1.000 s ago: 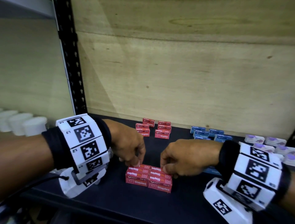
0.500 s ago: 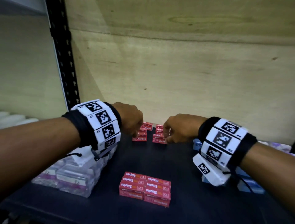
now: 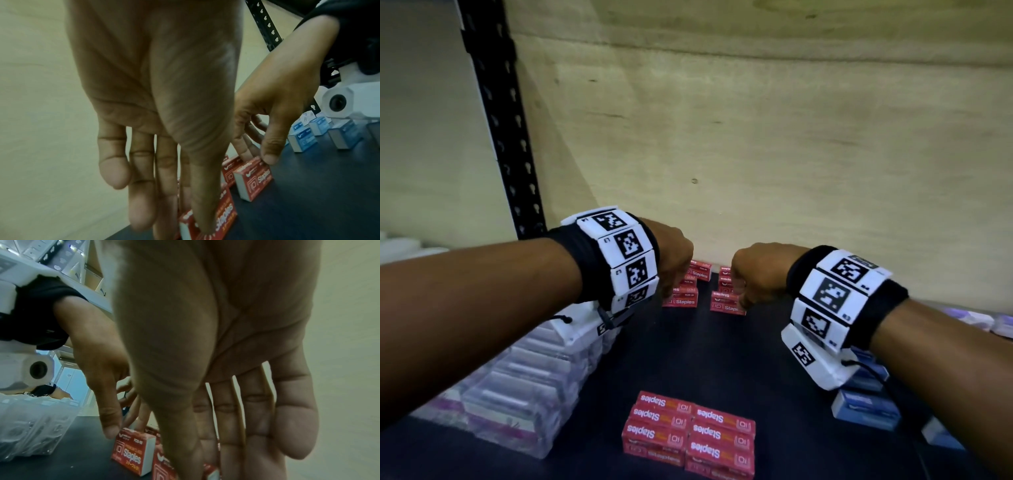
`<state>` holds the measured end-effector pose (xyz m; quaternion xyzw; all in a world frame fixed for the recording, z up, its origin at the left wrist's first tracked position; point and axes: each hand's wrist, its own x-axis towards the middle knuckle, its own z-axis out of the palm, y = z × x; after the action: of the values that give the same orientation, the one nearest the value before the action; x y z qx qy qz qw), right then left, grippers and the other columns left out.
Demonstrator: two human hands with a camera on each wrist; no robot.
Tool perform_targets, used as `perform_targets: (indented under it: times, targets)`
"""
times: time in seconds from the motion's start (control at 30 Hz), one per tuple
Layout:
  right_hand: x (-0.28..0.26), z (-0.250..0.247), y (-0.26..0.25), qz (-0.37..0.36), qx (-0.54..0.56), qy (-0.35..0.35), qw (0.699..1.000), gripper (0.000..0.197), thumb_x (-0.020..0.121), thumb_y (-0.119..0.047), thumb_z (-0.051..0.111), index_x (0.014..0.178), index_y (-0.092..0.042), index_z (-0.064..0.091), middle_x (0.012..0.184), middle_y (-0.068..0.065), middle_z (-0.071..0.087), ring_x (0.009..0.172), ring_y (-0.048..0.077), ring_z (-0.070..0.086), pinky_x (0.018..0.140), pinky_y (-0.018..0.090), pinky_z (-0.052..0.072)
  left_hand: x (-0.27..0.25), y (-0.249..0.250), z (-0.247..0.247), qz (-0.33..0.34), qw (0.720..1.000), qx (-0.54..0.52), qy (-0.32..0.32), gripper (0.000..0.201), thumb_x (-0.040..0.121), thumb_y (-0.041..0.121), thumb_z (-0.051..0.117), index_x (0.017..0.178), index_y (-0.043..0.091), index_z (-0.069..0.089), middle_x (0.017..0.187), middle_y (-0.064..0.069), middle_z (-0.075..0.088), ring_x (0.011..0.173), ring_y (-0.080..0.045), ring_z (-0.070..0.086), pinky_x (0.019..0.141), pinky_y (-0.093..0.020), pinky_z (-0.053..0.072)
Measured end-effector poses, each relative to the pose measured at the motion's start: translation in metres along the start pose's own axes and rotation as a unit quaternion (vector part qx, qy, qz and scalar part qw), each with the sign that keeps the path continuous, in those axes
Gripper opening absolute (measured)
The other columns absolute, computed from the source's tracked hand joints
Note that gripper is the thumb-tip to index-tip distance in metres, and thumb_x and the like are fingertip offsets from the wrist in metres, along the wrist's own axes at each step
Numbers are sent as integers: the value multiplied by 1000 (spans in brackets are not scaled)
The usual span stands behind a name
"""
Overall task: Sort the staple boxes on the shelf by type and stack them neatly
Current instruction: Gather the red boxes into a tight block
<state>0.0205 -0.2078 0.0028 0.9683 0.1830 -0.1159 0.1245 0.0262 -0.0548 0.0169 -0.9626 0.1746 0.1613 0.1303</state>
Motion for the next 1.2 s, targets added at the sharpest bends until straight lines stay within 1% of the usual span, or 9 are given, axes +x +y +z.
perform_targets:
  times: [0.07,0.2,0.33,0.47,0.53,0.7,0.8,1.0,1.2]
  targets:
    - [2,0,-1,-2,0,1,1000,28,90,-28,72,109,-9,67,92,3,64,81,22,60,65,29,44,3,1,0,6,1000,-7,-1,31,90,15,70,119,4,69,116,-12,69,86,-17,59,51,-8,42]
    - [-1,-1,-4,-12,-7,0,1000,26,89,-29,72,104,-10,64,80,-1,58,80,22,59,65,29,43,2,10,2,-23,999,48,-7,34,88,23,74,120,15,69,117,-4,69,92,-16,60,74,-24,44]
    - [-12,-2,-7,-24,1,-10,1000,21,89,-27,72,104,-14,66,87,0,64,87,22,63,72,30,49,-6,15,-1,-8,999,44,-25,32,89,22,72,120,13,69,115,-3,70,74,-9,55,51,-14,38]
    - [-27,-1,-14,-44,6,-19,999,18,89,-23,71,105,-14,71,97,1,70,92,21,65,78,32,55,-21,23,-2,13,998,47,-37,33,90,19,71,122,12,66,84,6,60,56,-2,46,34,-3,32]
    - [-36,0,-17,-56,14,-22,998,16,89,-23,70,104,-16,73,100,0,72,95,20,67,83,33,56,-30,23,-1,26,998,35,-40,32,89,20,72,120,13,65,93,5,60,56,0,44,33,0,30]
    - [-63,3,-21,-81,53,-47,994,14,91,-23,67,100,-18,76,98,-3,74,89,15,67,80,30,55,-50,19,12,40,996,-19,-80,28,87,21,74,114,14,70,109,-4,73,96,-15,68,64,-13,47]
    - [-79,7,-25,-82,56,-54,994,15,91,-23,66,100,-18,76,97,-4,74,83,15,64,77,28,54,-62,17,20,43,995,-22,-85,26,85,24,76,109,17,72,105,-1,74,99,-17,68,82,-25,51]
    - [-100,14,-29,-84,63,-54,993,12,87,-26,69,94,-22,78,68,-13,65,57,1,56,57,18,44,-82,16,28,56,995,-25,-80,12,81,26,79,90,27,72,95,3,76,92,-15,71,88,-32,55]
    - [-114,19,-27,-94,106,-89,986,7,88,-23,68,85,-26,73,78,-10,73,68,4,62,64,19,46,-97,16,32,61,993,-59,-84,16,82,23,78,97,20,76,95,1,77,95,-17,71,85,-28,54]
